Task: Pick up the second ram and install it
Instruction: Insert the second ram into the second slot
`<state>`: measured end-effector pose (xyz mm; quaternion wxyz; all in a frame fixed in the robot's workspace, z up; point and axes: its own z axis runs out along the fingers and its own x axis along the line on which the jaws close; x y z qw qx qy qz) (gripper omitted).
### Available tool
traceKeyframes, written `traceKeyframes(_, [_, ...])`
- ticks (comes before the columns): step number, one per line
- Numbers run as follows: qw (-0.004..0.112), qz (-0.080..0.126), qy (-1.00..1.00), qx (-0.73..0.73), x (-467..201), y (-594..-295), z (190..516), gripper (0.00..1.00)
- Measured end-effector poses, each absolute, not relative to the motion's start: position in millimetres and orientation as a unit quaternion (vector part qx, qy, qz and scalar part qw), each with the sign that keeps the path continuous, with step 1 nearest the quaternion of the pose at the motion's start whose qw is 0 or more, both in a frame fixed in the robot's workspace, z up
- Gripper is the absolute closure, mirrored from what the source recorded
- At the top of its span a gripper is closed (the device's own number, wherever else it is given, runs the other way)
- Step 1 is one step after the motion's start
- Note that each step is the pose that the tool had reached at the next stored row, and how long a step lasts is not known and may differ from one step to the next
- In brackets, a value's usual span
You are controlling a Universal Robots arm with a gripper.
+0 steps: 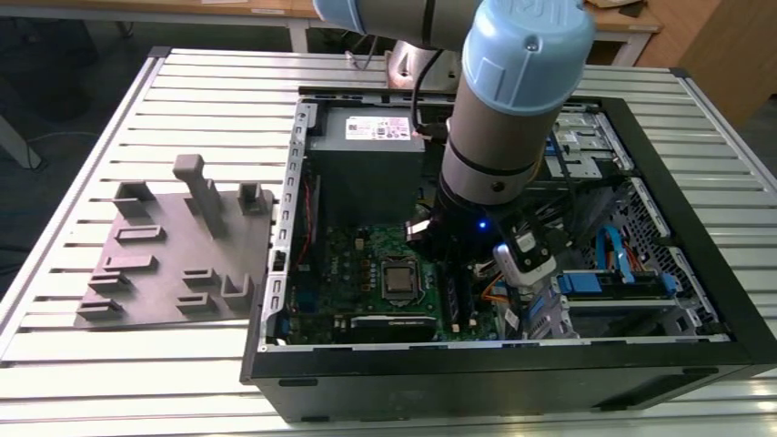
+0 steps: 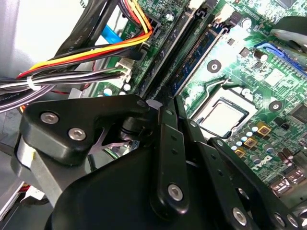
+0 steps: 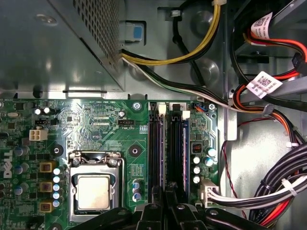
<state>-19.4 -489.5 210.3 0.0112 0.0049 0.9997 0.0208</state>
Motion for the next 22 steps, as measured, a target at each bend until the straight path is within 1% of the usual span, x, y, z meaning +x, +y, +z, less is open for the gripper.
traceKeyframes(5, [0.011,0.021,1.000,0.005,-19,-489,210,0.85])
traceKeyframes(6, [0.011,0.021,1.000,0.005,-19,-489,210,0.79])
traceKeyframes(8, [0.011,0.021,1.000,0.005,-19,-489,211,0.79])
traceKeyframes(16, [0.012,0.021,1.000,0.005,-19,-489,243,0.79])
traceKeyframes(18, [0.013,0.021,1.000,0.005,-19,-488,249,0.81])
traceKeyframes(19, [0.013,0.021,1.000,0.005,-19,-488,252,0.87])
traceKeyframes(20, [0.013,0.021,1.000,0.005,-19,-488,253,0.89])
traceKeyframes(22, [0.013,0.021,1.000,0.005,-19,-488,254,0.89])
